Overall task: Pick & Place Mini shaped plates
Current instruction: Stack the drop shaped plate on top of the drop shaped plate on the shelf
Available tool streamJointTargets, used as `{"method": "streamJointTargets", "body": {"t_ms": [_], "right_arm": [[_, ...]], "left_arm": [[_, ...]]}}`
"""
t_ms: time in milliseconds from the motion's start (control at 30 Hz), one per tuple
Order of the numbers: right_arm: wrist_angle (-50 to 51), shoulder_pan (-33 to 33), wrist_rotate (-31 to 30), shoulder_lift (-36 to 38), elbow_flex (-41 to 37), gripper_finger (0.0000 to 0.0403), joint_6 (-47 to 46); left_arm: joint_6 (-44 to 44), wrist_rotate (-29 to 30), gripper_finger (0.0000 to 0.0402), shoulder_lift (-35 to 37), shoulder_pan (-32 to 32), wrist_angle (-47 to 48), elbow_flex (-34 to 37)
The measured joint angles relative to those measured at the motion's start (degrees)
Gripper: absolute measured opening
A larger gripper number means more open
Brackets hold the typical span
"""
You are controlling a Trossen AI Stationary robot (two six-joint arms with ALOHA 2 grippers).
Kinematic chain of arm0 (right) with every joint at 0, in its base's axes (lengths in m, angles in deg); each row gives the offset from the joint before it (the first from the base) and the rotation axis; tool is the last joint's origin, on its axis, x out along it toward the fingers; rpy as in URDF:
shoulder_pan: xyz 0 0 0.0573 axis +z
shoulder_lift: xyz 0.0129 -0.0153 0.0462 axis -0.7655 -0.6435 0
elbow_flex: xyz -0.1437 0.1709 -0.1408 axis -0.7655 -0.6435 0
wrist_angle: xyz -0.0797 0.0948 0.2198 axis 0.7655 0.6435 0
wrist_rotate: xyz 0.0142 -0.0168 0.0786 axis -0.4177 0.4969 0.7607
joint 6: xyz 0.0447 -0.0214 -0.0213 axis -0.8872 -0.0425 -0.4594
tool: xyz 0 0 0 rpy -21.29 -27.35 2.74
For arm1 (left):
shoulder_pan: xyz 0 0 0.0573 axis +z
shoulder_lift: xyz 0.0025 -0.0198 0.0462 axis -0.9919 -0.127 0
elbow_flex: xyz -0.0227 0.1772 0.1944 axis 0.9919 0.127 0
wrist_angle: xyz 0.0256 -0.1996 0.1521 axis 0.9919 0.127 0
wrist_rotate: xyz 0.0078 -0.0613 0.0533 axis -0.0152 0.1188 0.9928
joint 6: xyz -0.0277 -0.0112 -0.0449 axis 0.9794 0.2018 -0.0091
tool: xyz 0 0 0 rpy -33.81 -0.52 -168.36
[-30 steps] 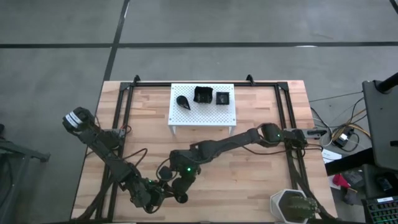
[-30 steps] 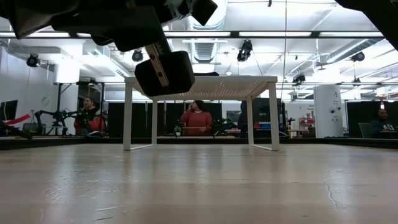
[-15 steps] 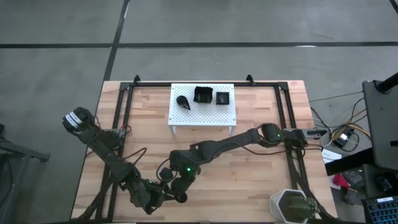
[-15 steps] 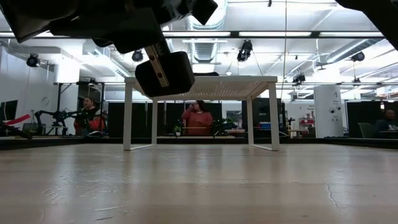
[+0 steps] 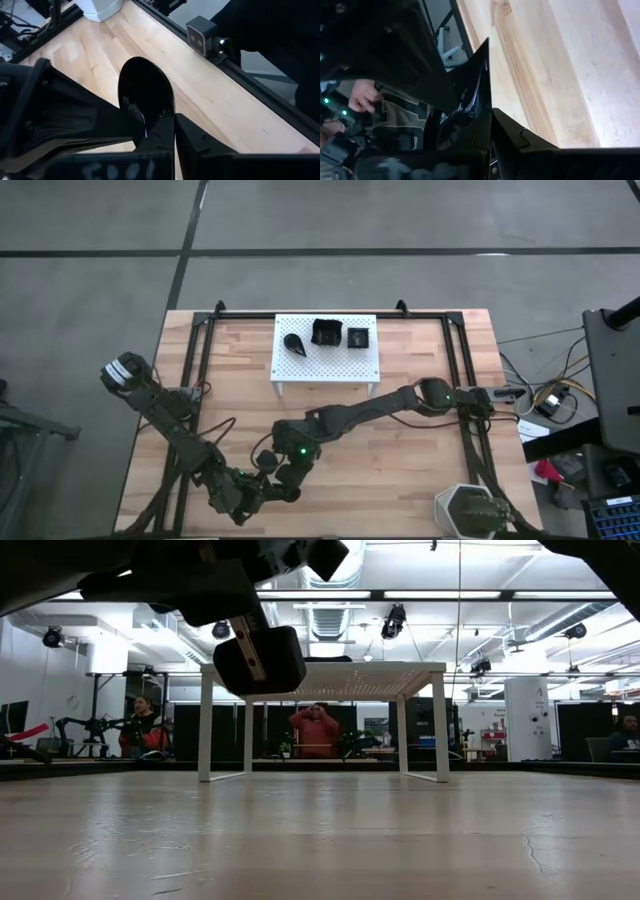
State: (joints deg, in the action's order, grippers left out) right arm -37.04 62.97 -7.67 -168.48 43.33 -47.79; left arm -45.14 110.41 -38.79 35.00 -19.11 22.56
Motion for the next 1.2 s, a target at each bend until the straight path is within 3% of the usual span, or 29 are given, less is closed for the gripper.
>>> {"method": "streamJointTargets", "body": {"t_ms": [167, 433, 600, 933, 1067, 1200], "right_arm": [[-0.02, -0.11, 3.04, 0.00, 0.28, 0.0021, 4.92], [-0.14, -0.10, 5.52, 1.00, 1.17, 0.0095, 18.47], [-0.41, -0.13, 5.51, 2.17, 1.22, 0.0120, 27.00], [-1.33, 3.90, 1.50, 4.66, 1.16, 0.0115, 46.97], [-1.46, 5.19, -3.46, 6.98, 1.13, 0.0105, 53.19], [0.05, 6.74, -6.07, 9.27, 1.16, 0.0096, 59.77]], "left_arm": [[-2.24, -2.75, 0.0001, 0.07, 0.06, -0.20, 0.00], [-6.34, -4.05, 0.0000, 0.12, -1.31, 2.48, 0.26], [-6.01, -6.00, 0.0000, 2.34, -2.55, 2.80, 0.49], [-7.60, -12.85, 0.0000, 11.06, -3.56, 0.35, 1.46], [-9.93, -13.84, 0.0000, 14.66, -3.68, -5.91, 3.77], [-12.07, -19.54, 0.0000, 18.98, -4.02, -10.48, 6.02]]}}
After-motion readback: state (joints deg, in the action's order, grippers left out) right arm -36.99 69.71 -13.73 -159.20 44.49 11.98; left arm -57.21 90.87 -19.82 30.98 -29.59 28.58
